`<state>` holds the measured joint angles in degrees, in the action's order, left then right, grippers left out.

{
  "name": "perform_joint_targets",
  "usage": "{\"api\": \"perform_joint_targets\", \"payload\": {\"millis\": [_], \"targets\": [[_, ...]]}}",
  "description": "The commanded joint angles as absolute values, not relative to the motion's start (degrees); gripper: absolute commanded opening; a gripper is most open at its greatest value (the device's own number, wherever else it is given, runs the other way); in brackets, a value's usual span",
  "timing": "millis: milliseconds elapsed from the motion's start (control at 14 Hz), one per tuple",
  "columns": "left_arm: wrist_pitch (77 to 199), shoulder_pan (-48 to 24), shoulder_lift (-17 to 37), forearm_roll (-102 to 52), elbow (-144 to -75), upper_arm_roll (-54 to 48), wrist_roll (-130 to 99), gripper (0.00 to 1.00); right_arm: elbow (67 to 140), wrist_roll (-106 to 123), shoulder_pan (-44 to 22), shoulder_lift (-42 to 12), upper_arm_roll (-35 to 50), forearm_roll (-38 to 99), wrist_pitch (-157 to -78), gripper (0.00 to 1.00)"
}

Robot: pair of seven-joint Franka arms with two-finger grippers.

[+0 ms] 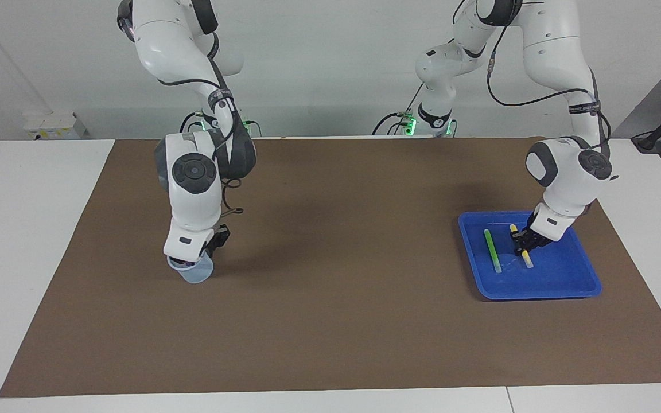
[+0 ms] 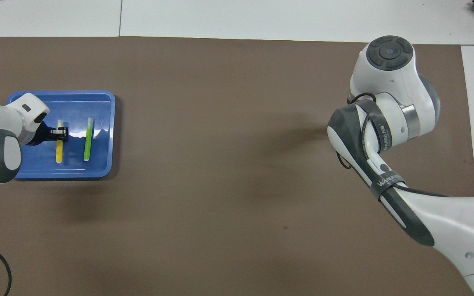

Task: Right arm passes pens to left for tray arrangement
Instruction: 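Release the yellow pen upright in the tray and raise the left gripper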

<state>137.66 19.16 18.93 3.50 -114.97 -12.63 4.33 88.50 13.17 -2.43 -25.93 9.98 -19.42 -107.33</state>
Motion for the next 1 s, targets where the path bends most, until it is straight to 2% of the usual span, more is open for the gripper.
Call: {"api": "perform_joint_targets", "payload": {"millis": [0, 287, 931], "targets": [[138.1, 19.0, 18.9, 4.7, -115.2, -12.6, 4.0, 1.00, 87.4, 14.3, -0.6, -26.8, 10.7, -21.0, -107.1, 0.43], [137.9, 19.2, 18.7, 4.7, -114.6, -12.6, 4.0, 1.00, 87.6, 14.3, -0.4, -26.8, 10.7, -21.2, -107.2, 0.34], [138.3, 21.3, 16.4, 4.7, -109.3, -12.5, 4.4, 1.00, 87.9, 13.7, -0.7, -26.8, 10.8, -20.3, -107.5, 0.29]]}}
